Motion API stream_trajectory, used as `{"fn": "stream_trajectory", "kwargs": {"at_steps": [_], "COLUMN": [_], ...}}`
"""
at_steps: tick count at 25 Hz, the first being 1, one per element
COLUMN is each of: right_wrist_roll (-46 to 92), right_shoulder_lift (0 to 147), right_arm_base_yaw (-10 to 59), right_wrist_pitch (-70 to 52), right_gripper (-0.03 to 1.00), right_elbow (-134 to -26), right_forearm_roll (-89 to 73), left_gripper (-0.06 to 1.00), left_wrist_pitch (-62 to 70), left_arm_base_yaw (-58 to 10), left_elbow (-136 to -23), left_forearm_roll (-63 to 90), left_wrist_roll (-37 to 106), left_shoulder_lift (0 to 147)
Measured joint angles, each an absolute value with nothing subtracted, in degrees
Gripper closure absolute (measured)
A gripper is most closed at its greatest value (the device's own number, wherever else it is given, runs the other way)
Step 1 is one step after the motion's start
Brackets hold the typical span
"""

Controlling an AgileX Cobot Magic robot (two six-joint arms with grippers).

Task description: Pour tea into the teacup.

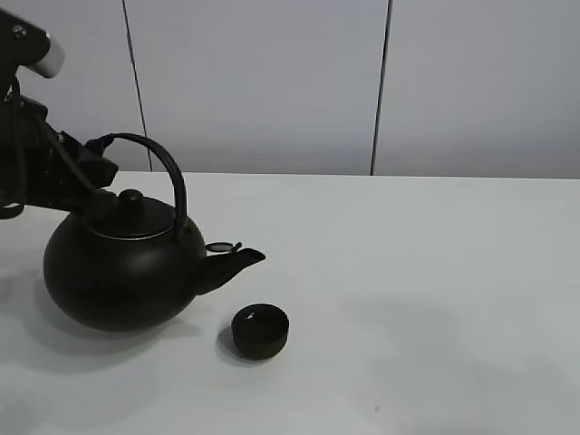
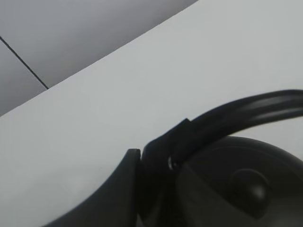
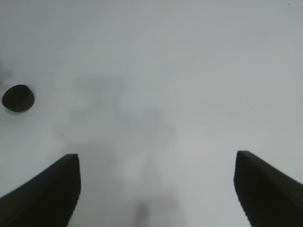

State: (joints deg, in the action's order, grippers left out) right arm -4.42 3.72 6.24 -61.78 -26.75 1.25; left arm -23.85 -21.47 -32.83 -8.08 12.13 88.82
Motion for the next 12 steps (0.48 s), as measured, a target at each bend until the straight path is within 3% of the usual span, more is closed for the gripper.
{"fn": "stream_trajectory", "kwargs": {"at_steps": [12], "right_wrist_roll": [-4.4], "right_shoulder_lift": [3.7], "right_arm_base_yaw": [6.2], "right_wrist_pitch": [-61.8], "right_gripper": [0.36], "right_elbow": [-26.8], "right_forearm_roll": [1.2], "left_gripper": [0.83], "left_wrist_pitch": [-33.5], "left_arm_base_yaw": [-20.4], "left_elbow": [-30.8], "left_forearm_roll": [-8.1], "left_wrist_roll": [-0.6], "left_shoulder_lift": [88.8]}}
